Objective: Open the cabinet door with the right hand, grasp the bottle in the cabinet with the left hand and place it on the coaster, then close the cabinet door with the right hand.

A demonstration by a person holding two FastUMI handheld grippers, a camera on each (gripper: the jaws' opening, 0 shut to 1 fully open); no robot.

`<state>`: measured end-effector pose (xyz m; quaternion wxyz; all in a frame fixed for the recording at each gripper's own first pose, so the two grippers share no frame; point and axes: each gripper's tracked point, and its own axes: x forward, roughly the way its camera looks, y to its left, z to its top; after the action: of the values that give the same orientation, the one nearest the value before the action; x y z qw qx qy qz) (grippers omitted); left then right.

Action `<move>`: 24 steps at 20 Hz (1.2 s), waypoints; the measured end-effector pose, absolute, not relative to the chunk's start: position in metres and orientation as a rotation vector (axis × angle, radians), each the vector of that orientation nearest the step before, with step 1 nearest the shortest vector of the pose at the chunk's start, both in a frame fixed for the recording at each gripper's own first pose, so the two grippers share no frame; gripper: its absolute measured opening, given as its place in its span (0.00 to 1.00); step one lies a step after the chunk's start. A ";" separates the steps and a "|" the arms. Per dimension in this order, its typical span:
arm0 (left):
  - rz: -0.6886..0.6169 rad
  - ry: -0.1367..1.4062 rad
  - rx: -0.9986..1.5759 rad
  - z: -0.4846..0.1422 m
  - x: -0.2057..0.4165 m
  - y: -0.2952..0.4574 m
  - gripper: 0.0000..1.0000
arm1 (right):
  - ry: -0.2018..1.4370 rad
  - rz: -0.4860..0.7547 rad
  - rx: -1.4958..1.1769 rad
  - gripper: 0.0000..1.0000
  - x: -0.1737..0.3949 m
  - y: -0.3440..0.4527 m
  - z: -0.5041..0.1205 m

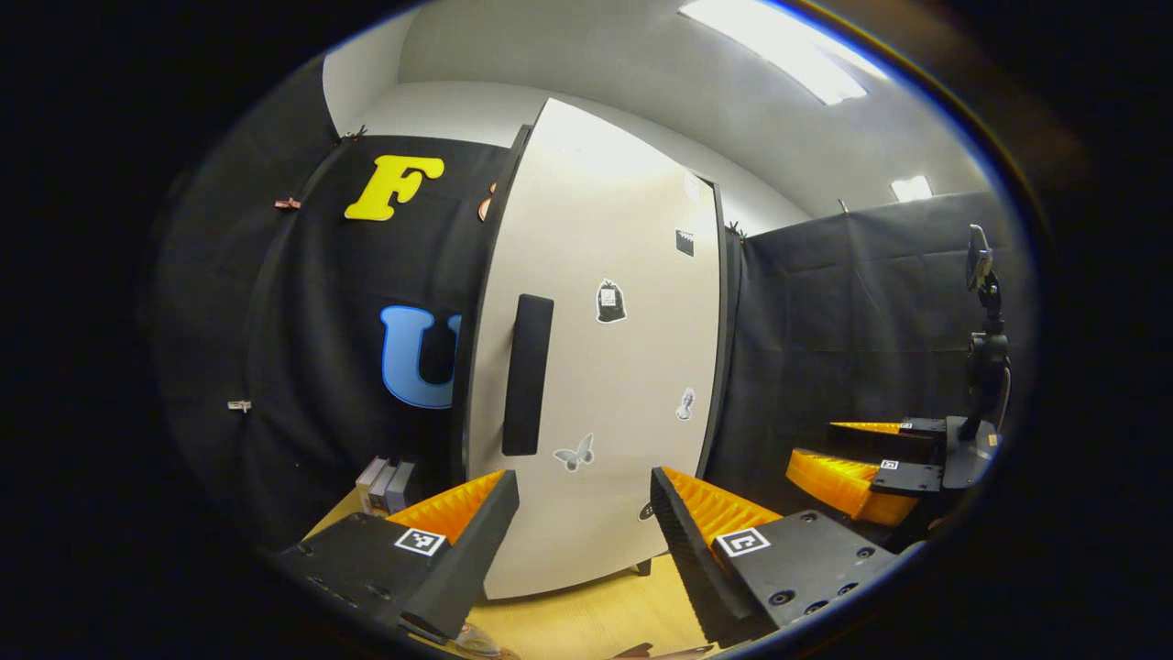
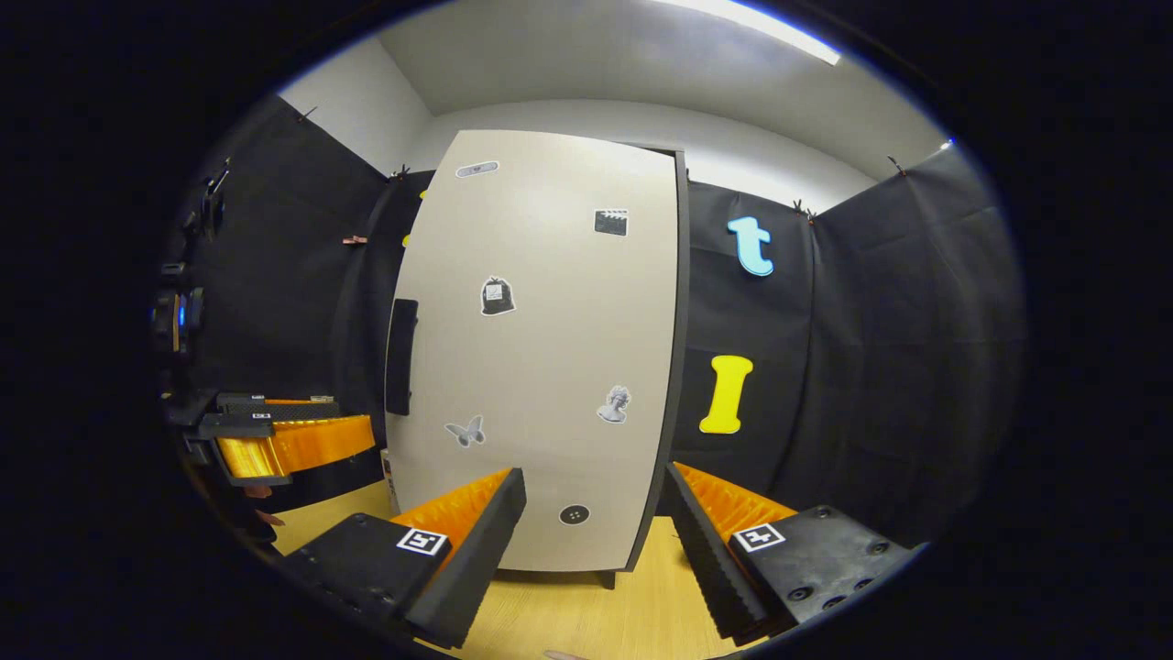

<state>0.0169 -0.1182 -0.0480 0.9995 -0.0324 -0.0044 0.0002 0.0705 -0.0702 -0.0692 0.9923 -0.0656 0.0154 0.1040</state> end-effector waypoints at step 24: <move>-0.055 -0.001 -0.042 -0.042 0.016 -0.119 0.92 | 0.032 0.172 -0.129 0.97 0.062 -0.060 -0.065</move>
<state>0.0163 -0.1186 -0.0421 0.9994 -0.0211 -0.0006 -0.0276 0.0615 -0.0602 -0.0650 0.9941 -0.0644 0.0162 0.0860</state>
